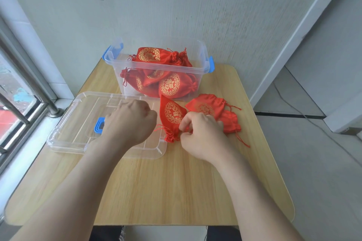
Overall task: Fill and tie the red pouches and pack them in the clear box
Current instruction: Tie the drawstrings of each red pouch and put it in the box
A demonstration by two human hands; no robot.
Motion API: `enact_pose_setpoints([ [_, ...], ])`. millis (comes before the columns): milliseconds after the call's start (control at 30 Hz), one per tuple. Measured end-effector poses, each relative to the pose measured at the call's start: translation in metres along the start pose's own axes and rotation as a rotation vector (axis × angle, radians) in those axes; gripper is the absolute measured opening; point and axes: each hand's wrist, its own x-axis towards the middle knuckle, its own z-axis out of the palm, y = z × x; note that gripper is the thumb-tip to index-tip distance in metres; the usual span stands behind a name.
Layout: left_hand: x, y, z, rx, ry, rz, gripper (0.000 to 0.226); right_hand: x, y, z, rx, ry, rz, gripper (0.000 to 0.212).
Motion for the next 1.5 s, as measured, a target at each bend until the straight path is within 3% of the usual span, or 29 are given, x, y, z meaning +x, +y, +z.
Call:
enact_pose_setpoints([
  [100, -0.006, 0.006, -0.004, -0.057, -0.057, 0.058, 0.045, 0.0, 0.001, 0.009, -0.062, 0.02, -0.038, 0.018],
  [267, -0.008, 0.003, -0.008, 0.01, -0.222, 0.174, 0.042, 0.002, 0.005, 0.017, -0.214, 0.085, -0.083, 0.021],
  [467, -0.005, -0.001, 0.0, 0.072, -0.137, 0.365, 0.036, 0.007, 0.007, 0.023, -0.071, 0.088, -0.128, 0.021],
  [600, -0.003, -0.001, 0.005, 0.158, -0.077, 0.452, 0.016, 0.007, 0.008, 0.025, -0.056, 0.07, -0.151, 0.018],
  [700, -0.001, -0.002, 0.008, 0.2, -0.061, 0.456, 0.004, 0.008, 0.009, 0.025, -0.074, 0.068, -0.176, 0.02],
  [1000, 0.002, -0.011, 0.017, 0.099, -0.125, 0.425, 0.011, 0.012, 0.007, 0.03, -0.117, 0.095, -0.256, 0.027],
  [1333, 0.005, -0.005, 0.019, -0.15, -0.085, 0.406, 0.011, 0.012, -0.003, 0.022, 0.073, 0.282, -0.232, 0.019],
  [1500, 0.008, -0.007, 0.017, -0.072, -0.025, 0.389, 0.045, 0.011, -0.005, 0.022, 0.07, 0.246, -0.259, 0.016],
])
